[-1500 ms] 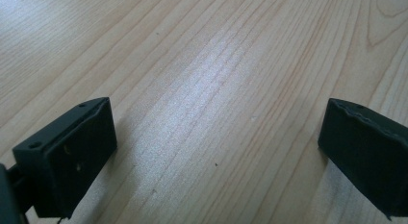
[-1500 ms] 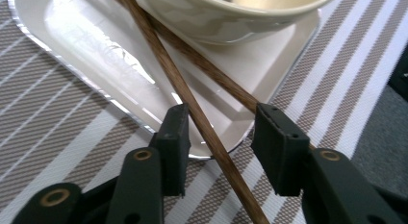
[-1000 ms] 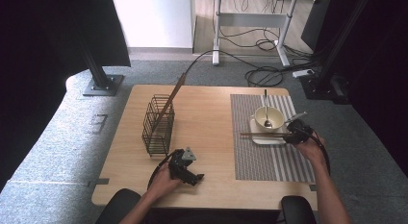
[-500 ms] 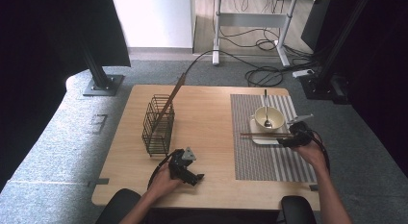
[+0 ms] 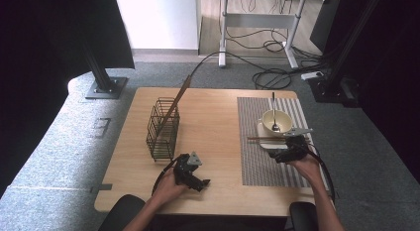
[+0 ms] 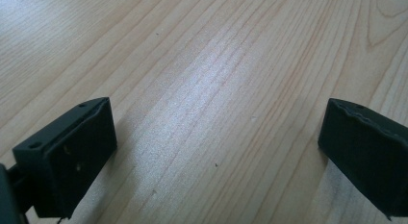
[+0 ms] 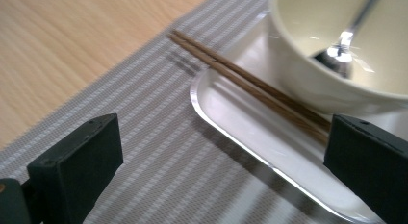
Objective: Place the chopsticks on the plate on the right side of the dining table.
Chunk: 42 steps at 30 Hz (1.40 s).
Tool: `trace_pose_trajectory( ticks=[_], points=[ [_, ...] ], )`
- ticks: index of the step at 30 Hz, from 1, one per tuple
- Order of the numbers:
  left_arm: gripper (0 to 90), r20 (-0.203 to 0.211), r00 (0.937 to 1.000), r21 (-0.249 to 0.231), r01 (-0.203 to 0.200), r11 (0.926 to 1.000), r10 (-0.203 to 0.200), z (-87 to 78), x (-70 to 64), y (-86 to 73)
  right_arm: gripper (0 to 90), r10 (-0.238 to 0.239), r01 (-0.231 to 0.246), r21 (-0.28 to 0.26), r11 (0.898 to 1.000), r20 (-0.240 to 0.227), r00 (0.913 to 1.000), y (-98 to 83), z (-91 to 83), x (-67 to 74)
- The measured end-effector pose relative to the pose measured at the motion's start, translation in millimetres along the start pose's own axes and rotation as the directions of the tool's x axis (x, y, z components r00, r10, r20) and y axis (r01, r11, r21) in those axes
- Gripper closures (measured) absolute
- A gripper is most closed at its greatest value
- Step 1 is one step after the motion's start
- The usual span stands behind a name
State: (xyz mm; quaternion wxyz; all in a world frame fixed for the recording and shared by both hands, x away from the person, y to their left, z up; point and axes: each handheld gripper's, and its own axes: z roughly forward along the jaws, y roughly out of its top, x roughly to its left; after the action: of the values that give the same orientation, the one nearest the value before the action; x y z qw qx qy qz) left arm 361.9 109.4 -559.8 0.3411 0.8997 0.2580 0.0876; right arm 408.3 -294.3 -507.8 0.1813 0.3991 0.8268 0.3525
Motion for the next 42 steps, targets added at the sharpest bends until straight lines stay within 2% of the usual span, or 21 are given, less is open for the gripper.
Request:
trace_pose_trajectory(
  ticks=[4,8,15,21,26,42],
  points=[
    [0.0,0.0,1.0,0.002,-0.001,1.0,0.001,-0.1,0.0,0.0,0.0,0.044,-0.046,-0.041,0.998,-0.05,0.9978,-0.9,10.4,11.9],
    [0.0,0.0,1.0,0.002,-0.001,1.0,0.001,-0.1,0.1,0.0,0.0,0.058,-0.059,-0.045,0.997,-0.04,0.9976,-0.5,21.7,18.2],
    [0.0,0.0,1.0,0.002,-0.001,1.0,0.001,-0.1,0.0,0.0,2.2,0.041,-0.042,-0.016,0.999,-0.028,0.9988,-1.3,39.8,22.6],
    [0.0,0.0,1.0,0.002,-0.001,1.0,0.001,-0.1,0.0,0.0,3.1,0.019,-0.019,0.039,0.999,-0.012,0.9997,-6.4,55.7,21.9],
    [0.0,0.0,1.0,0.003,-0.003,1.0,0.003,-0.1,0.2,0.1,3.4,0.011,-0.012,0.043,0.999,0.009,0.9999,-7.4,61.0,18.6],
    [0.0,0.001,1.0,0.003,-0.003,1.0,0.003,0.1,0.2,0.2,5.1,0.003,-0.004,0.037,0.999,0.018,0.9998,-7.5,63.3,11.3]
  ],
)
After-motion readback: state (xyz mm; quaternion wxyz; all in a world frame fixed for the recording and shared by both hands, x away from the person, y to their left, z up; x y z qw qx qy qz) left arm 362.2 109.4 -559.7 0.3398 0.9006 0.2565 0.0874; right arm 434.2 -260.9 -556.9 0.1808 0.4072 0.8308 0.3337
